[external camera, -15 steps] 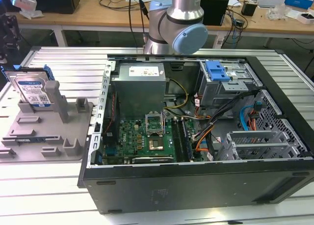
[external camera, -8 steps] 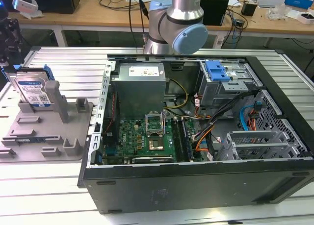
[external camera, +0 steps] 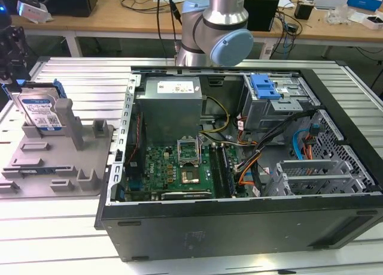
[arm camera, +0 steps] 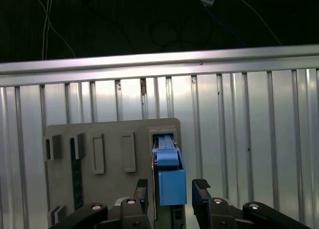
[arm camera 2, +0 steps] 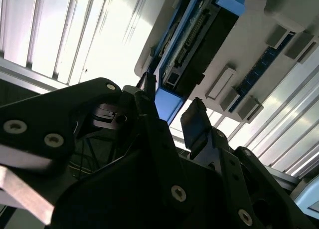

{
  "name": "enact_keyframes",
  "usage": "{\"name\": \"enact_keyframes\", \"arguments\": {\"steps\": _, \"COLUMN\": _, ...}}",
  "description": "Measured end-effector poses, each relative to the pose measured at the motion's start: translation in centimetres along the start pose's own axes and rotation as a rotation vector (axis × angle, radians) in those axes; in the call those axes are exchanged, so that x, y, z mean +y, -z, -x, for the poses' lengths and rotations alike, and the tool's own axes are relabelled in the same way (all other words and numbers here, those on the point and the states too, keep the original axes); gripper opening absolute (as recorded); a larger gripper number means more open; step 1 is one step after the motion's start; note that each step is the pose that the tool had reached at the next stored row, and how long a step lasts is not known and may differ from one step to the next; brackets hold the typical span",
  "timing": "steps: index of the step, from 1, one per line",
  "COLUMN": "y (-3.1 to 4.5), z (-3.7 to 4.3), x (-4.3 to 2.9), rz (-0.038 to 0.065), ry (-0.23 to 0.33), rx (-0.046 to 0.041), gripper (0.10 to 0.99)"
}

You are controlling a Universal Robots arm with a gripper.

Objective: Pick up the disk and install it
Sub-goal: 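Pick up the disk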

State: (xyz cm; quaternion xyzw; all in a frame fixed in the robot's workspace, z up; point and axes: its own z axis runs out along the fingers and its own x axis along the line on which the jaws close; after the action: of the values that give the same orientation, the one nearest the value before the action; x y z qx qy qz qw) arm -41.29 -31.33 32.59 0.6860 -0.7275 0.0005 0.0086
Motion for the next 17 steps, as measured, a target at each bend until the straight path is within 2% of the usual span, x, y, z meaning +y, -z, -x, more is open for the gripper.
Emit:
{"name": "enact_keyframes", "arguments": {"steps": 13, "y": -0.94, "z": 0.0, "x": 0.22, "rz": 0.0, "ry": 0.0, "rx": 0.0019, "gripper": 0.482}}
{"name": "enact_keyframes", "arguments": {"steps": 17, "y": -1.48, "z": 0.03, "x": 0.22, "rz": 0.0, "ry": 0.0, "rx": 0.002, "gripper": 0.482}}
